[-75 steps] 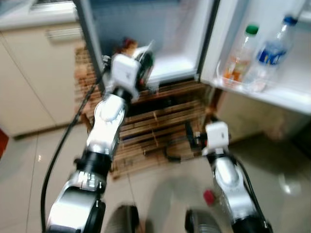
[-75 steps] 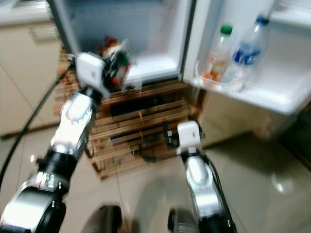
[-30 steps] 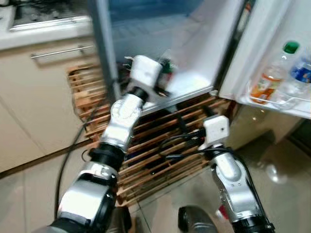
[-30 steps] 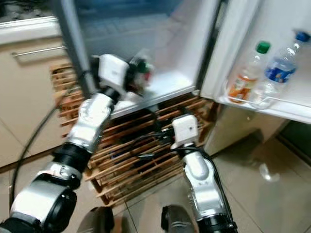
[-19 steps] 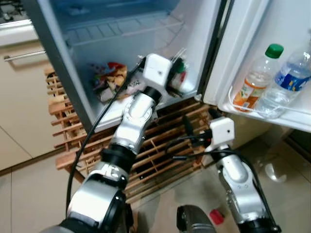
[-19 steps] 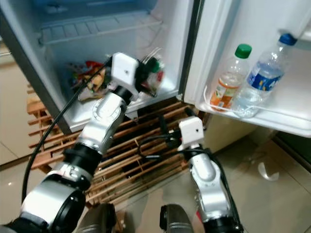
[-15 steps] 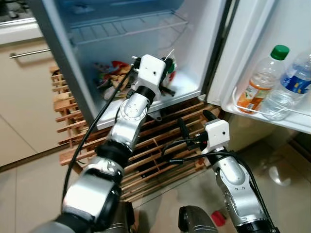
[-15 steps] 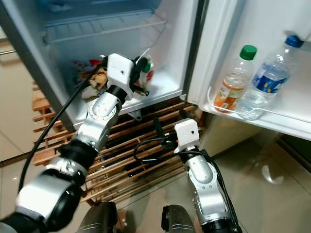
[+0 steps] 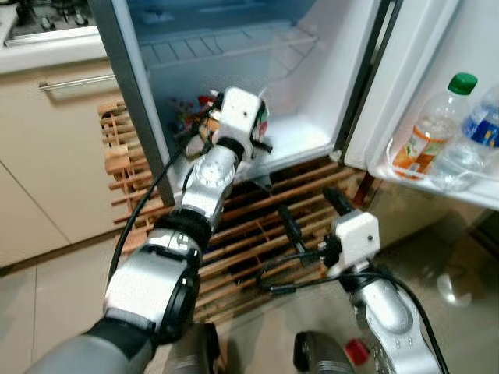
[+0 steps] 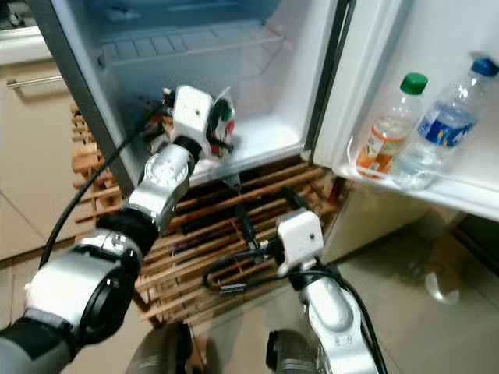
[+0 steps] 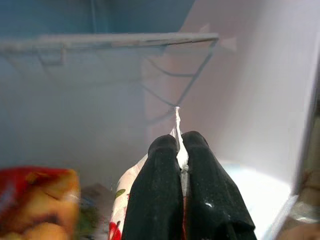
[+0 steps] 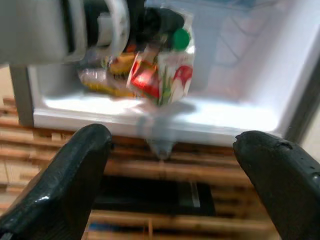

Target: Restocking fridge

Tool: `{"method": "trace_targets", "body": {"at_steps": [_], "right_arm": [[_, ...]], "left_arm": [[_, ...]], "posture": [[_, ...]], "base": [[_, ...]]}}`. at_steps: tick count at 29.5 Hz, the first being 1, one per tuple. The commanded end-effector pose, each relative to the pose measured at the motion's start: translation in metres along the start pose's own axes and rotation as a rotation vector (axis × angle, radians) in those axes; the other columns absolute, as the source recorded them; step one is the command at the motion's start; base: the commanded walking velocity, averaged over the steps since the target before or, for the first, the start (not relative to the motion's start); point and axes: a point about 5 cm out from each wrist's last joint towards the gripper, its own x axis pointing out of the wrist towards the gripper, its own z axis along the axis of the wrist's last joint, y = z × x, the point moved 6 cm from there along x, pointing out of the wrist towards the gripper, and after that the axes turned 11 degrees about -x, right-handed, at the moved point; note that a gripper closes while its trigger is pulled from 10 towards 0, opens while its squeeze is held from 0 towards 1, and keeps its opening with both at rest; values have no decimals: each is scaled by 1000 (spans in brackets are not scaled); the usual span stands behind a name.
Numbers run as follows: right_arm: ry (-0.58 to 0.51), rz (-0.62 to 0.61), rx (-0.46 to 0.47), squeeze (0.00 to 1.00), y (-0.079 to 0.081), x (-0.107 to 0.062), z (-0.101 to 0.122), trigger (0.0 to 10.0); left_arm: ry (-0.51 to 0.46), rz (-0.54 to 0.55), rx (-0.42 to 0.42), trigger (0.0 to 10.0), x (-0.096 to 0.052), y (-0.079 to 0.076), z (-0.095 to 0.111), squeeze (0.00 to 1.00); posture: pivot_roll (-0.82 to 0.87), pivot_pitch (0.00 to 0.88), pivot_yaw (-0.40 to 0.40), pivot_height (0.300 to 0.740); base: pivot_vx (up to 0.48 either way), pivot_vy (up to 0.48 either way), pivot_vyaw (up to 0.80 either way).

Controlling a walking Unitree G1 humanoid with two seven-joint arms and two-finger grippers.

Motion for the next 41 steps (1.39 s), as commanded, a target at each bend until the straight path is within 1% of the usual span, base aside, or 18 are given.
{"method": "trace_targets", "body": {"at_steps": [1, 2, 4, 6, 10, 12, 14, 18, 24, 29, 30, 31, 32, 33, 37, 38, 39, 41], "right_arm": [[14, -12, -13, 537, 0, -8, 5, 10000], [40, -30, -22, 541, -1, -18, 7, 10000], [45, -36, -27, 541, -1, -22, 9, 10000], [62, -53, -34, 537, -2, -29, 12, 10000], [120, -147, -2, 537, -8, -48, 15, 10000], [127, -149, -1, 537, -5, -50, 15, 10000], [155, -139, -5, 537, 4, -58, 17, 10000], [185, -134, -4, 537, 10, -68, 19, 10000], [237, -134, 6, 537, 14, -82, 21, 10000], [250, -131, 4, 537, 14, -87, 22, 10000], [260, -130, 1, 537, 14, -90, 21, 10000], [265, -129, 0, 537, 14, -91, 21, 10000], [265, -129, 0, 537, 14, -91, 21, 10000], [268, -125, -3, 537, 14, -92, 21, 10000], [269, -106, -13, 541, 14, -89, 18, 10000], [269, -106, -13, 541, 14, -89, 18, 10000], [265, -101, -15, 537, 14, -87, 17, 10000], [262, -97, -17, 541, 14, -86, 17, 10000]], "left_arm": [[-2, -2, -51, 10000, 5, -9, 5, 0], [-39, -3, -77, 10000, 11, -16, 17, 0], [-57, -5, -79, 10000, 12, -18, 22, 0], [-150, -12, -30, 10000, 16, -16, 47, 0], [-196, 128, -47, 10000, 20, 18, 71, 0], [-201, 137, -26, 10000, 20, 21, 75, 0], [-210, 162, 62, 10000, 21, 27, 83, 0], [-199, 137, 199, 10000, 23, 24, 86, 0], [-126, 157, 372, 10000, 18, 34, 66, 0], [-127, 164, 398, 10000, 16, 38, 63, 0], [-116, 169, 418, 10000, 15, 42, 62, 278], [-118, 176, 423, 10000, 15, 44, 63, 757], [-118, 176, 423, 10000, 15, 44, 63, 757], [-136, 184, 422, 10000, 16, 45, 70, 1000], [-215, 233, 395, 10000, 19, 51, 99, 1000], [-215, 233, 395, 10000, 19, 51, 99, 1000], [-254, 255, 417, 10000, 19, 53, 111, 1000], [-284, 260, 466, 10000, 19, 52, 119, 1000]], "posture": [[-400, 60, 74, 638], [-454, 94, 89, 638], [-463, 100, 92, 638], [-488, 116, 102, 638], [-520, 165, 121, 638], [-529, 175, 128, 638], [-537, 194, 137, 638], [-552, 224, 145, 638], [-581, 258, 133, 638], [-593, 268, 122, 638], [-594, 269, 118, 638], [-593, 267, 113, 638], [-593, 267, 113, 638], [-590, 267, 110, 638], [-570, 259, 100, 638], [-570, 259, 100, 638], [-564, 257, 98, 638], [-561, 254, 98, 638]], "base": [[0, 0, 0], [0, 0, 0], [0, 0, 0], [0, 0, 0], [0, 0, 0], [0, 0, 0], [0, 0, 0], [0, 0, 0], [0, 0, 0], [0, 0, 0], [0, 0, 0], [0, 0, 0], [0, 0, 0], [0, 0, 0], [0, 0, 0], [0, 0, 0], [0, 0, 0], [0, 0, 0]]}}
